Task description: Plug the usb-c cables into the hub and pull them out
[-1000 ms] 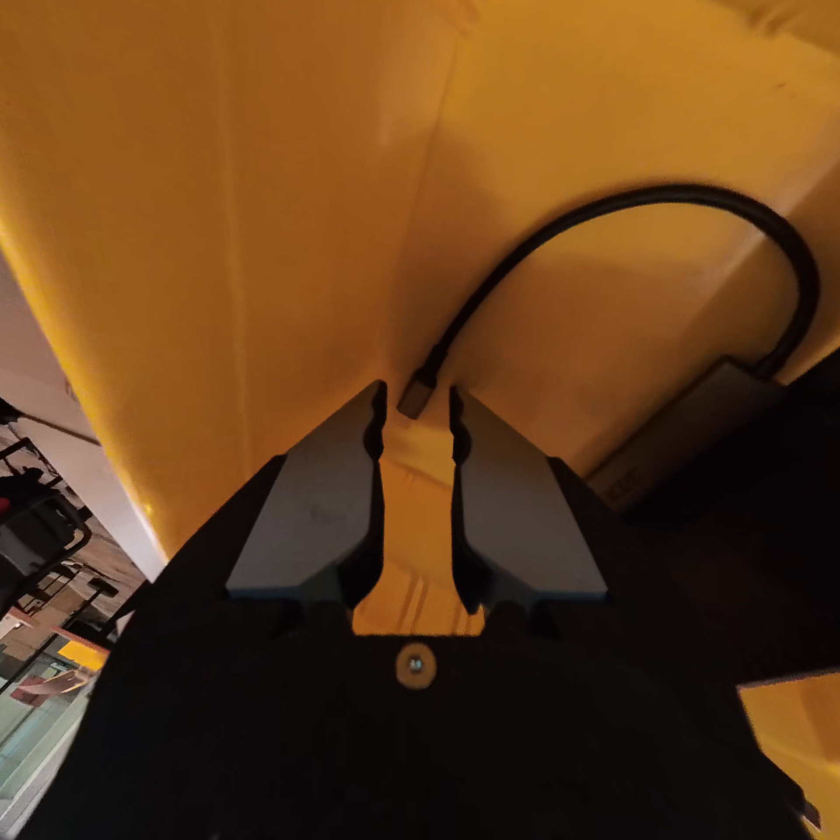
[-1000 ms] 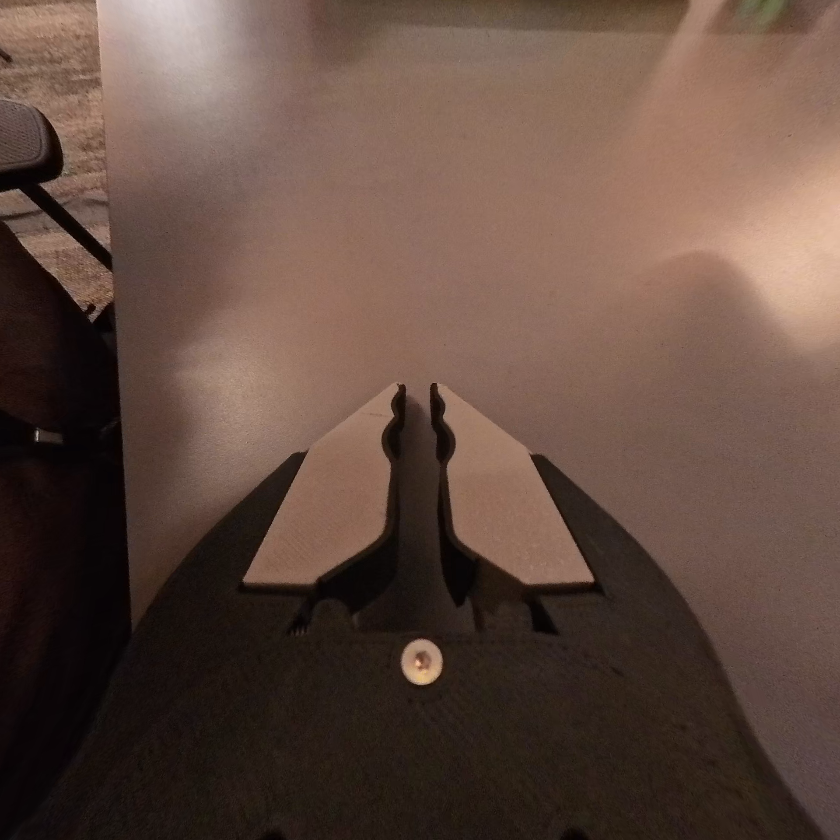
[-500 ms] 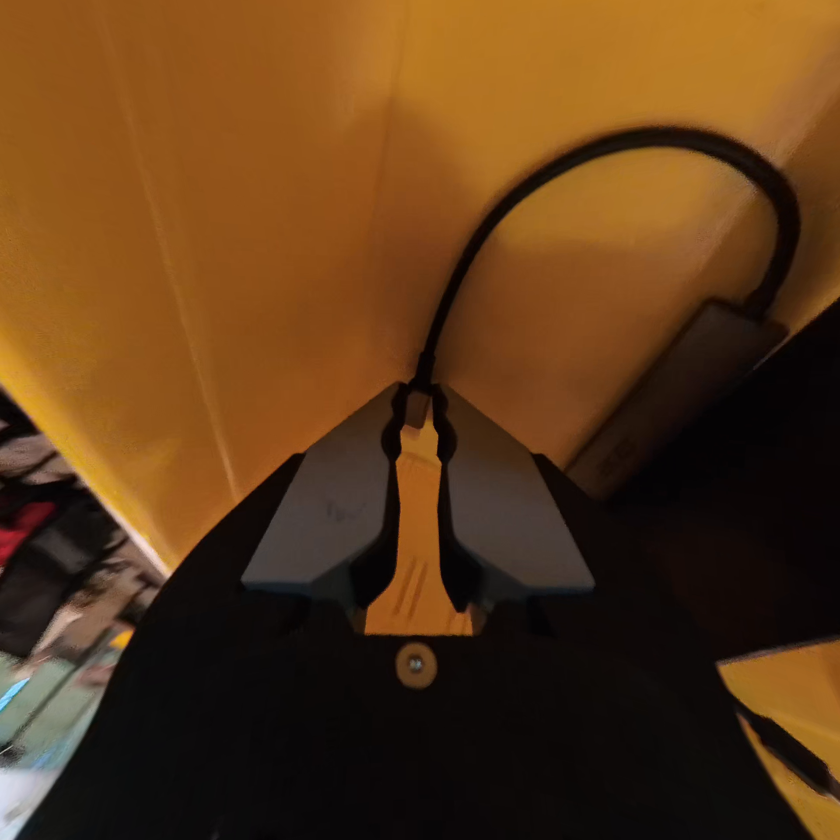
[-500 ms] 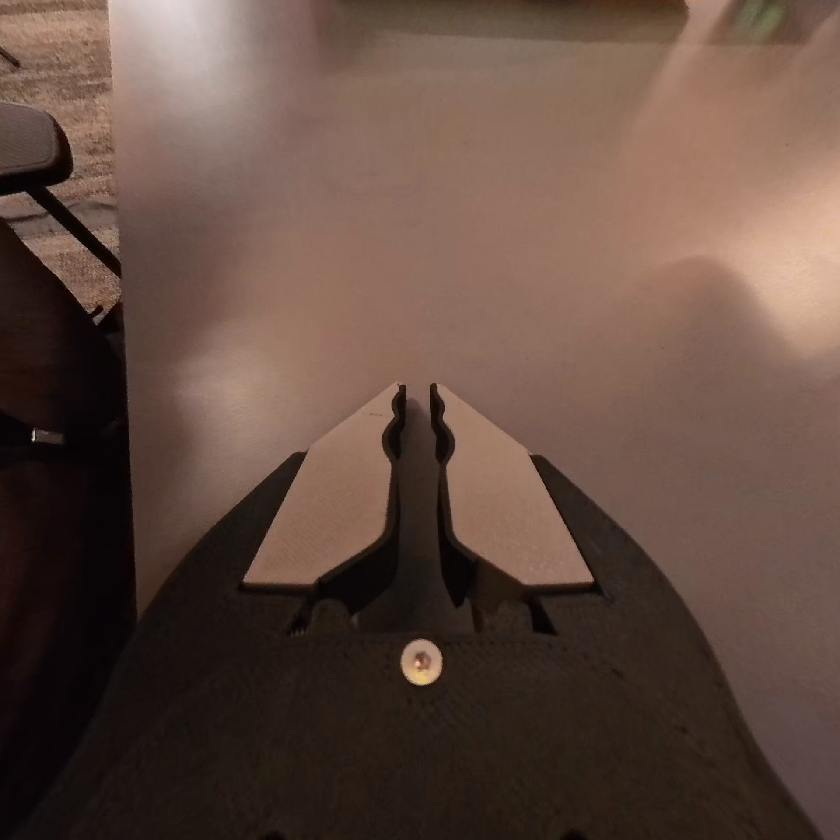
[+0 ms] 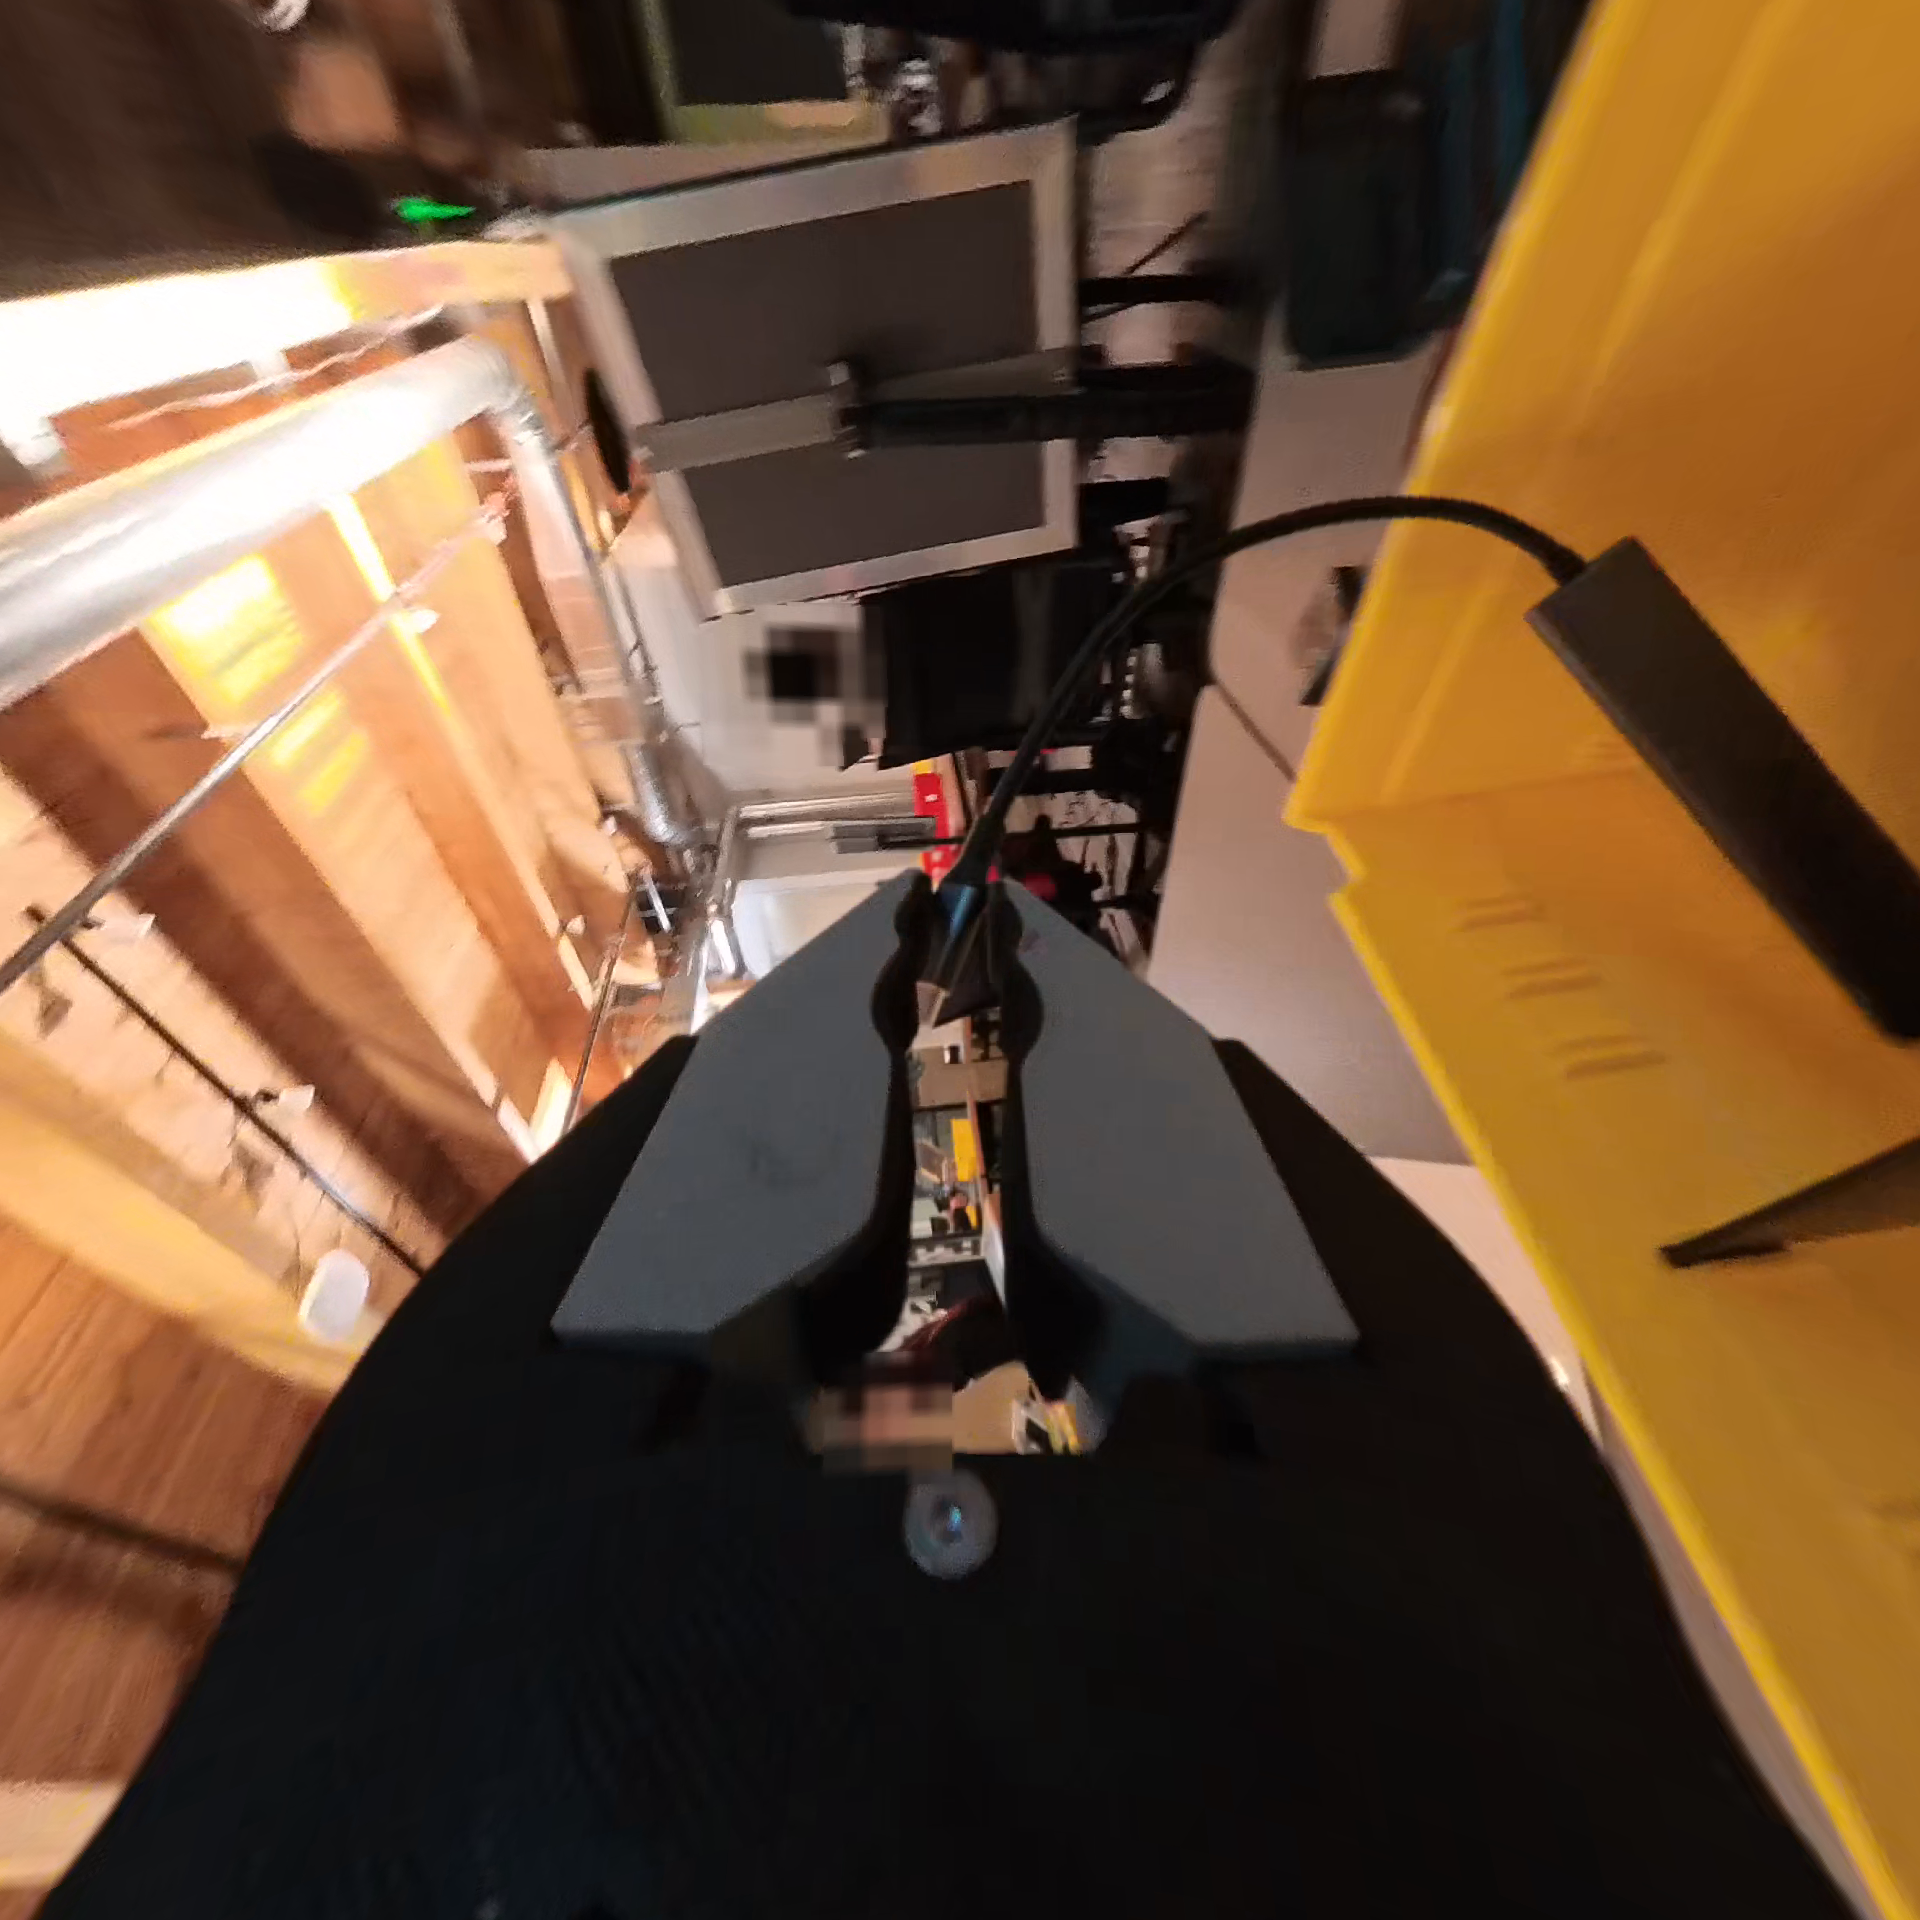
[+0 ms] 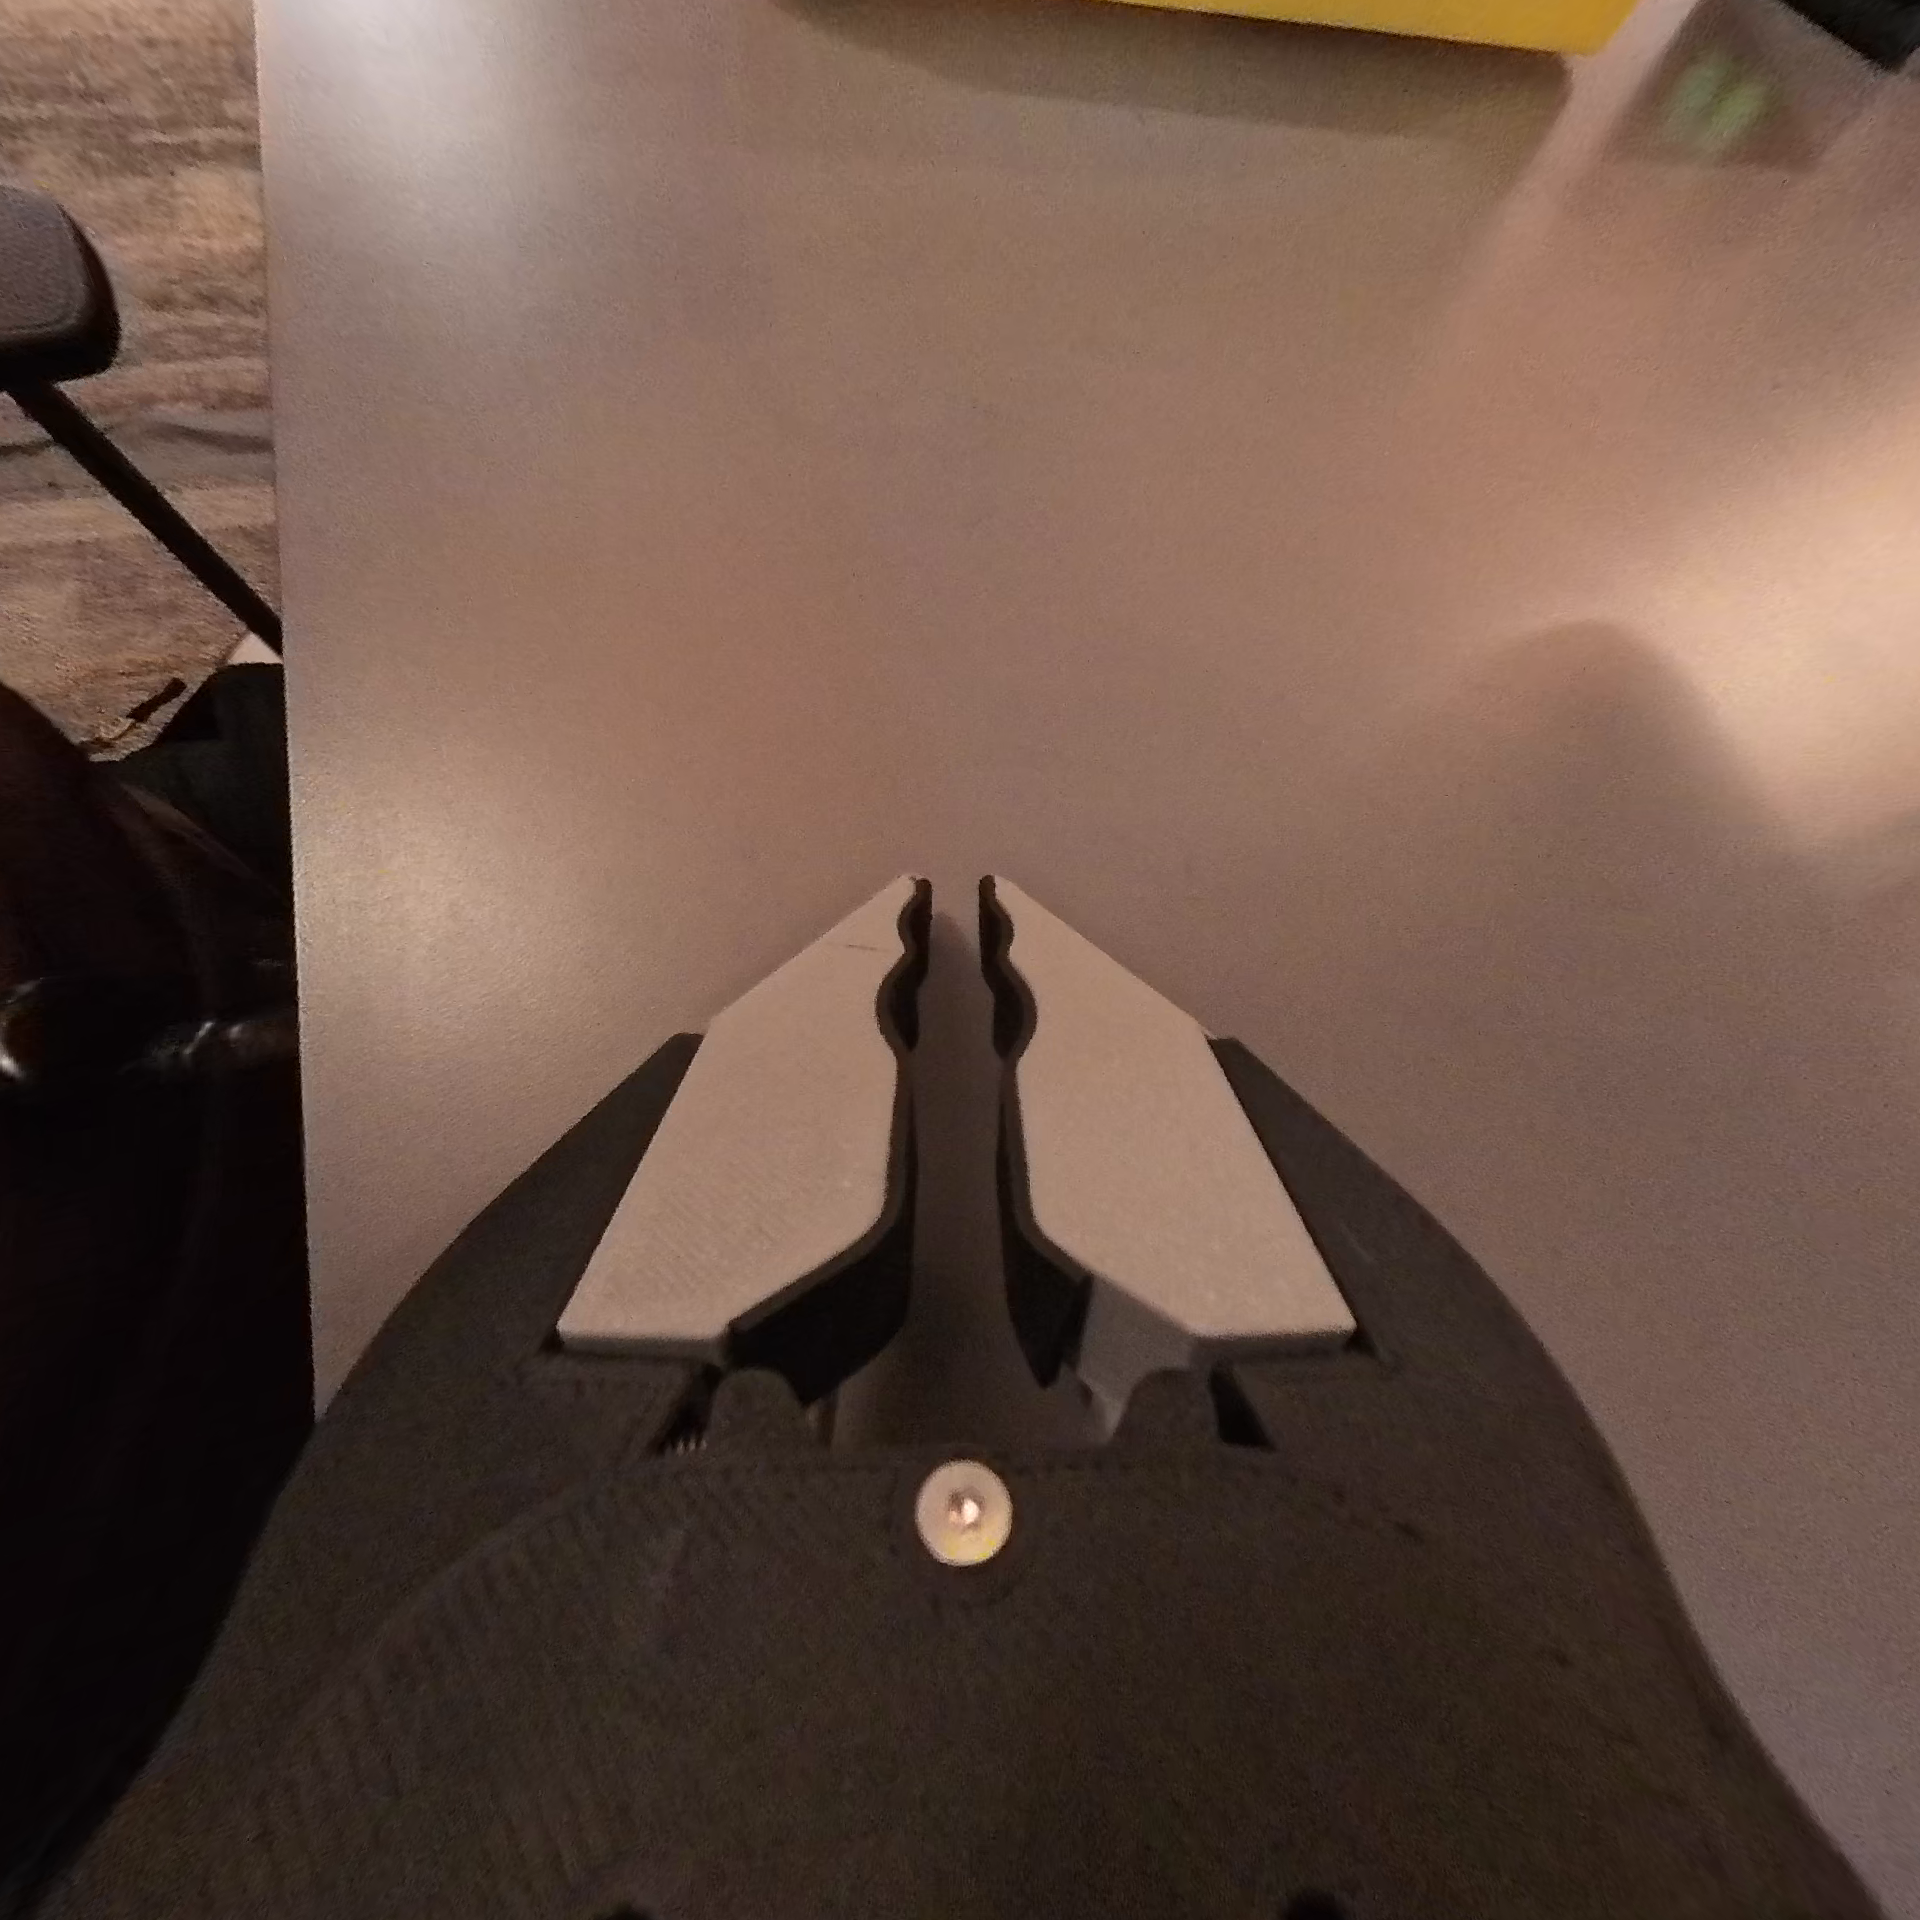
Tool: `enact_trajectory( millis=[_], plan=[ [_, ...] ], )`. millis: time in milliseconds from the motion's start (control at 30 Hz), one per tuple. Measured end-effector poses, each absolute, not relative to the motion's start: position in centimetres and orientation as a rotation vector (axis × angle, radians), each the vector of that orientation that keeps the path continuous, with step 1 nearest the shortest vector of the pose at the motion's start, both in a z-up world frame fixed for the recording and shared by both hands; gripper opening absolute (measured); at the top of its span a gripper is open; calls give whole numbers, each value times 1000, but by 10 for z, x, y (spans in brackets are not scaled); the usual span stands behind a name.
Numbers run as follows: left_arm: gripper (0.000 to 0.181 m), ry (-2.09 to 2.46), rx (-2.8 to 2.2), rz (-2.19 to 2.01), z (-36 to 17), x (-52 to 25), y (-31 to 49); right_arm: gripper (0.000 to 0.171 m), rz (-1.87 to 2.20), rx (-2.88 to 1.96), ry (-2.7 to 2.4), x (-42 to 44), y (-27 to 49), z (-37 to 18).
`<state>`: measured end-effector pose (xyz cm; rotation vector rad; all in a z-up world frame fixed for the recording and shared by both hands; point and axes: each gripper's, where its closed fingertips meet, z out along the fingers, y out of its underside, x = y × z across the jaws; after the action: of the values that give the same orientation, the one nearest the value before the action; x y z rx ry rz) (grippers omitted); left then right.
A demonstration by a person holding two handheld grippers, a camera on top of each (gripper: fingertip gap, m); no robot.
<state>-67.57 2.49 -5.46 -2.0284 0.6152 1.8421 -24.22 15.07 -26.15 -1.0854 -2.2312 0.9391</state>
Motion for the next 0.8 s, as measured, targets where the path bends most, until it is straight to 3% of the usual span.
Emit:
enact_trajectory(
  millis=[267, 400, 533, 800],
  plan=[
    [8, 454, -1769, 1908, 78, -610, 32, 6, 926, -1097, -2205, -245, 156, -260],
    [8, 484, -1714, 1847, 113, -552, 55, 6, 933, -1101, -2170, -245, 160, -256],
    [8, 680, -1829, 1643, 78, -480, 92, 8, 1009, -1130, -2113, -246, 163, -247],
    [5, 1267, -1891, 1268, -76, -359, 164, 14, 1225, -1113, -2021, -243, 161, -221]
  ],
)
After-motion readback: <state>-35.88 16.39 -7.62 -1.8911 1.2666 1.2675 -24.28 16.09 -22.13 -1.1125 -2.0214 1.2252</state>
